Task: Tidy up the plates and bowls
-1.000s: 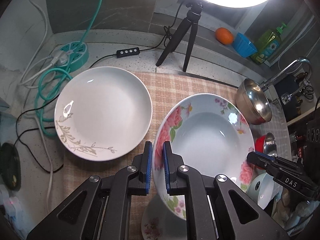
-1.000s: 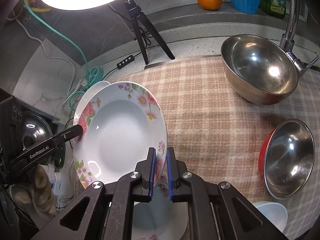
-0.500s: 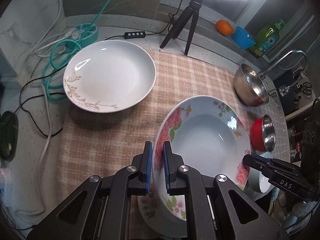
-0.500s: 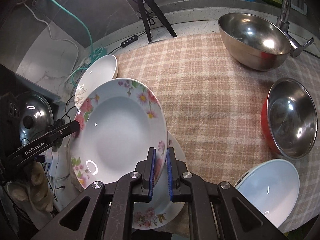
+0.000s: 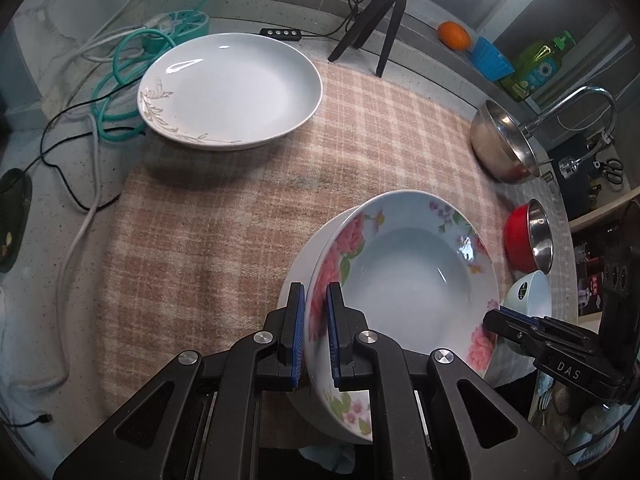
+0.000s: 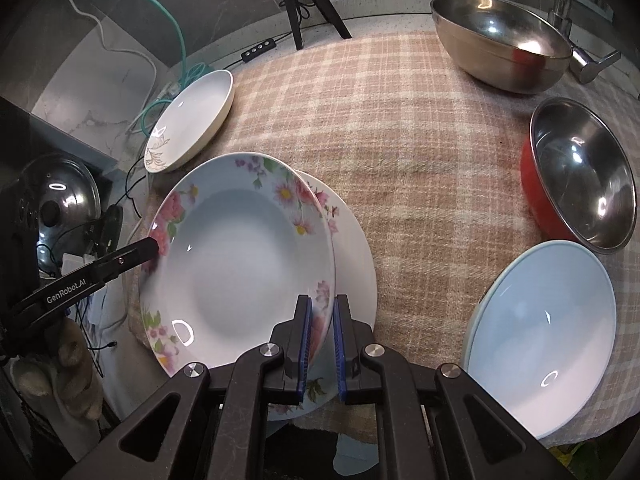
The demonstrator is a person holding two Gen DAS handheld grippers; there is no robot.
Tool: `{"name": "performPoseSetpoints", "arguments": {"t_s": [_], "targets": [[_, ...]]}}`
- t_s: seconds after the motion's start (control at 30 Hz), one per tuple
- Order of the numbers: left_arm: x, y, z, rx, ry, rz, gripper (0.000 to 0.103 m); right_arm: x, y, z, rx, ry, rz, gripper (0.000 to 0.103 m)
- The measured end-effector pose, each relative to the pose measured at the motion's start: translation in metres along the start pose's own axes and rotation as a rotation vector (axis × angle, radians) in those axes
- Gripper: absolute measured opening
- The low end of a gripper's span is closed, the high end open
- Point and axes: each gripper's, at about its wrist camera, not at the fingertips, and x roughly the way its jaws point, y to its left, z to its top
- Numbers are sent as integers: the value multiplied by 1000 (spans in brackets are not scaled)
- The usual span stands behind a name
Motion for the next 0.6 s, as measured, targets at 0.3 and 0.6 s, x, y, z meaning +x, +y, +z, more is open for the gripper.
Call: {"name": "performPoseSetpoints", "arguments": {"t_s": [0.3,0.6], "targets": [[9,1,-10,-1,26,-2,9,7,-4,-9,-4,17,-22,10],[14,0,-12,2,31,3,9,13,-6,-10,-3,24,-35,10]]}}
